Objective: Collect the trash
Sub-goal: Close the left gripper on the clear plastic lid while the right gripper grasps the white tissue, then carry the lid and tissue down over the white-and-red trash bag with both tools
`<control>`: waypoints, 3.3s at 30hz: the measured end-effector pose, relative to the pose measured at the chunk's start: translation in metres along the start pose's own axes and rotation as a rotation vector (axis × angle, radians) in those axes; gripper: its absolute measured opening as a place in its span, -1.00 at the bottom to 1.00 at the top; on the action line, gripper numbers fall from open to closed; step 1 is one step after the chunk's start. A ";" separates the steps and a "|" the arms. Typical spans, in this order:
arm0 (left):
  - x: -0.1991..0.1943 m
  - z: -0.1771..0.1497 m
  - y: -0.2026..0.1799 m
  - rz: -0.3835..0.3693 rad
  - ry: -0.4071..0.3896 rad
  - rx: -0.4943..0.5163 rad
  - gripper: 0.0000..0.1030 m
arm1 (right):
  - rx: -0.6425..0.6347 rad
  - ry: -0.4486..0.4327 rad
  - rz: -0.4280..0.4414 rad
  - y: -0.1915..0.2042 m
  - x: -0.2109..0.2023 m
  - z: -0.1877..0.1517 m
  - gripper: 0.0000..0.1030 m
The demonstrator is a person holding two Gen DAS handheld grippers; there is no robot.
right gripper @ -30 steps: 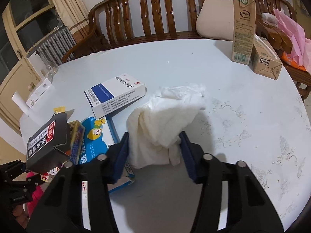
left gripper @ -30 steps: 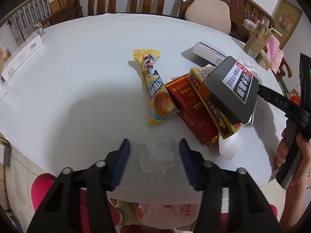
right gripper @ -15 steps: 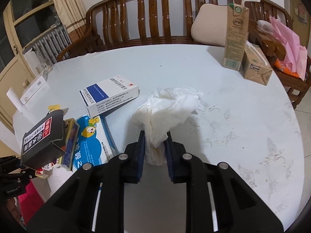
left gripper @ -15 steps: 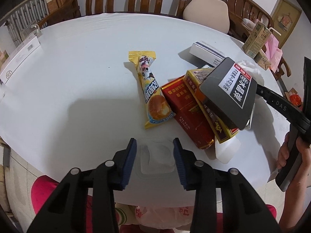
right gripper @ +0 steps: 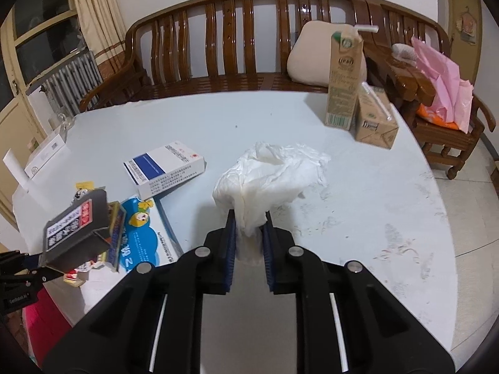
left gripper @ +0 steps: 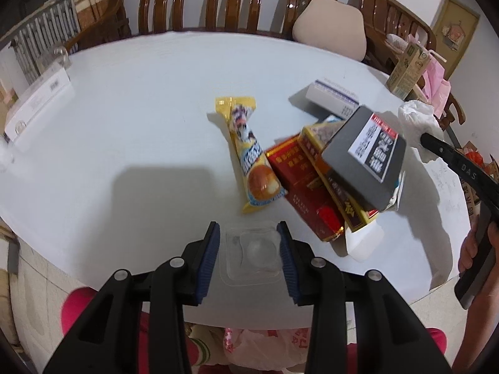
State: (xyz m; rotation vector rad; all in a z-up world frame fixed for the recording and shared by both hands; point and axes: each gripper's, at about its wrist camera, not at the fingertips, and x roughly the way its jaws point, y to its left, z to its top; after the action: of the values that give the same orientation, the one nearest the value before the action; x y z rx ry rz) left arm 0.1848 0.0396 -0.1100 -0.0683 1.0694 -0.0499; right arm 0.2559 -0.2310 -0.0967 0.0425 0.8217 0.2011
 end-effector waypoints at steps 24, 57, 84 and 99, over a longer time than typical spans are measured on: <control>-0.086 -0.002 -0.010 -0.061 -0.163 0.122 -0.28 | -0.113 -0.175 -0.053 0.057 -0.130 -0.012 -0.69; -0.131 -0.118 -0.032 -0.176 -0.115 0.251 -0.27 | -0.196 -0.170 0.004 0.143 -0.246 -0.148 -0.69; -0.017 -0.167 -0.036 -0.182 0.134 0.204 -0.27 | -0.151 0.123 -0.005 0.155 -0.151 -0.249 -0.69; 0.070 -0.167 -0.036 -0.174 0.292 0.121 -0.27 | -0.063 0.309 0.023 0.137 -0.071 -0.288 -0.69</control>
State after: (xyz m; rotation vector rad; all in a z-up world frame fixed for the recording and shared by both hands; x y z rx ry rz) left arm 0.0711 -0.0064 -0.2481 -0.0451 1.3482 -0.2893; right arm -0.0237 -0.1226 -0.2255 -0.0393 1.1221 0.2591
